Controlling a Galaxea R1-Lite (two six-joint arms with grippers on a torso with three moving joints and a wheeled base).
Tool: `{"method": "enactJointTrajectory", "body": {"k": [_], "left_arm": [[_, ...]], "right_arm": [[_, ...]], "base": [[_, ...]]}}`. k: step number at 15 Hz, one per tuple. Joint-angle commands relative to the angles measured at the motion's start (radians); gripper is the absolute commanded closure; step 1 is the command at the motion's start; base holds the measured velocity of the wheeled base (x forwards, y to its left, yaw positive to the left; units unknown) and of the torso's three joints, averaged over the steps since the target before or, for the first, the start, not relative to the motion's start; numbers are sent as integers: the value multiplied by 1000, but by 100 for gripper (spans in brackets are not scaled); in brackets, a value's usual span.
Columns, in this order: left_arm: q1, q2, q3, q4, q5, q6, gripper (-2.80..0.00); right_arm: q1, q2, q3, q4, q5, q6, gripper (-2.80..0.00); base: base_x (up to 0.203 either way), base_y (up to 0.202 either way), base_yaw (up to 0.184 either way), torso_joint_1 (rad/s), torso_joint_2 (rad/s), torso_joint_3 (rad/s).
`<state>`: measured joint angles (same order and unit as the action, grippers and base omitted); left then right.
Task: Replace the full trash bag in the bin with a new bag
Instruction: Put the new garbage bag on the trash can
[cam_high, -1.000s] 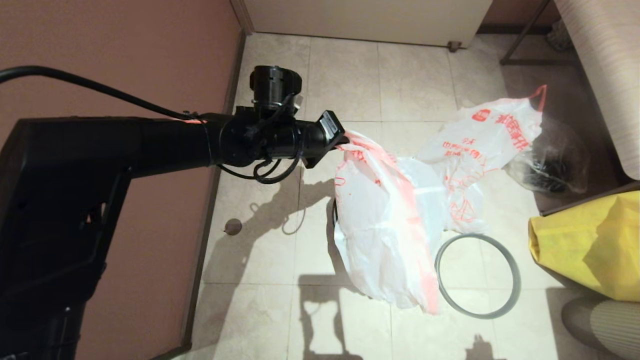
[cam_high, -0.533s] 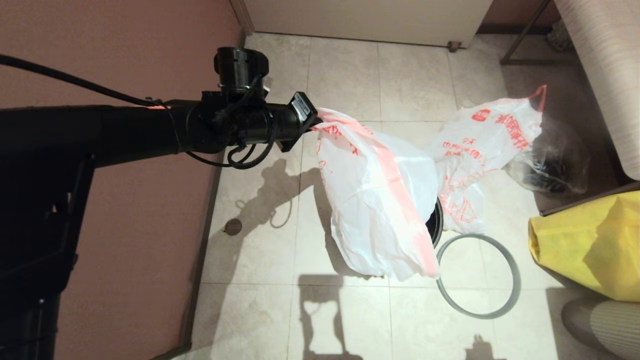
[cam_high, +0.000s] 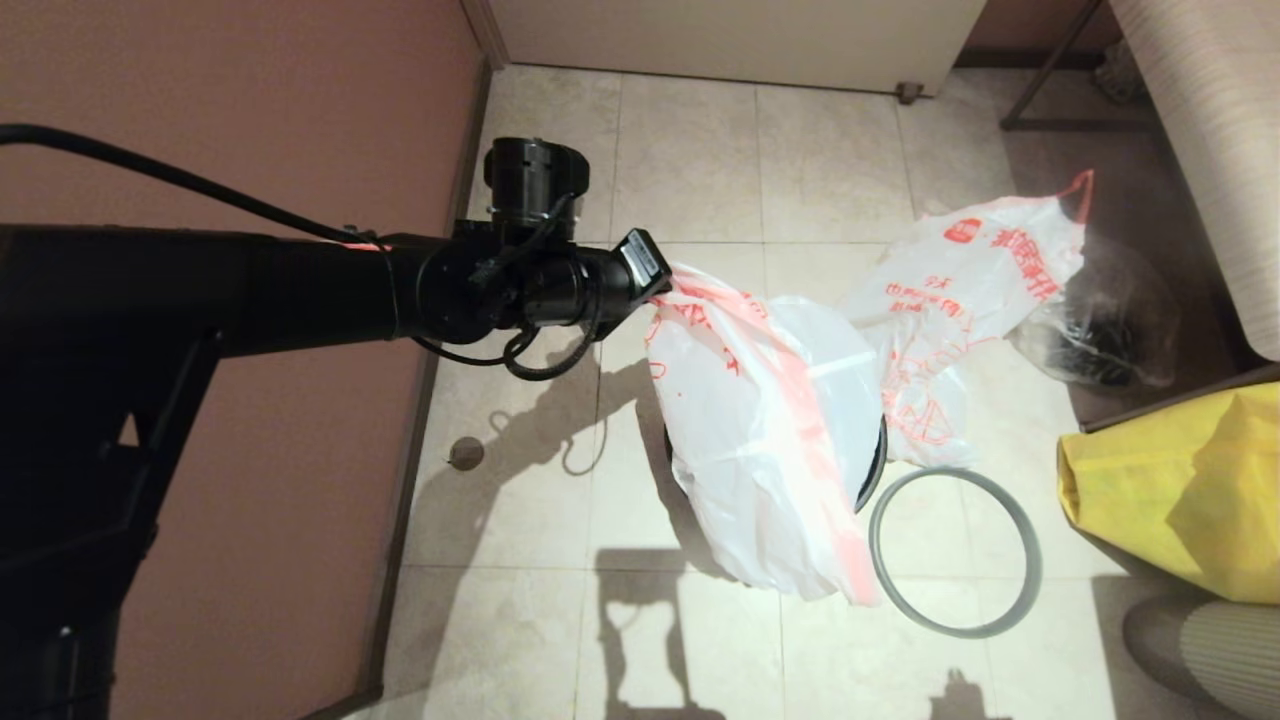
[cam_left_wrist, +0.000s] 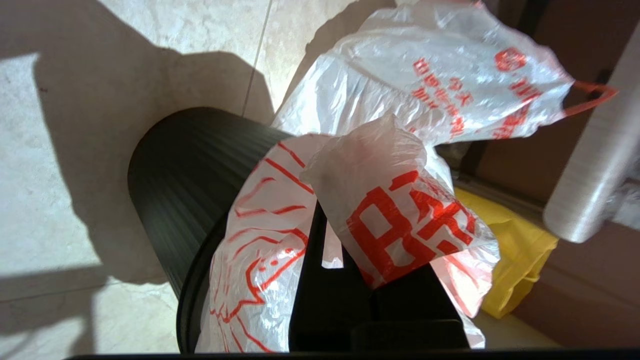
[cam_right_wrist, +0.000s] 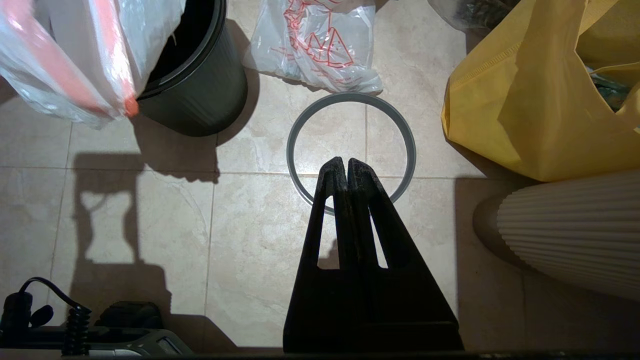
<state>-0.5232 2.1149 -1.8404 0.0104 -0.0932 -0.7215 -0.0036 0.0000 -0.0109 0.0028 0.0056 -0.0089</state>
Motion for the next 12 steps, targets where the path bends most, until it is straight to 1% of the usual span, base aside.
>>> {"method": "enactJointTrajectory", "body": {"k": [1,3,6,8,9,12], "left_arm": [[-29,2,13,-1,13,0,0],[-36,7,-19,-1,14,23,0],[-56,28,-106,1,26,58,0],[-70,28,-105,9,37,85,0],[-70,23,-99,11,49,86,-280],[-74,-28,-42,10,48,97,-280]], "right_arm": [[1,2,0,0,1,0,0],[1,1,0,0,1,0,0],[1,2,0,0,1,0,0],[1,2,0,0,1,0,0],[1,2,0,0,1,0,0],[1,2,0,0,1,0,0]], "base": [[0,0,0,0,0,0],[0,0,0,0,0,0],[0,0,0,0,0,0],[0,0,0,0,0,0],[0,0,0,0,0,0],[0,0,0,0,0,0]]}}
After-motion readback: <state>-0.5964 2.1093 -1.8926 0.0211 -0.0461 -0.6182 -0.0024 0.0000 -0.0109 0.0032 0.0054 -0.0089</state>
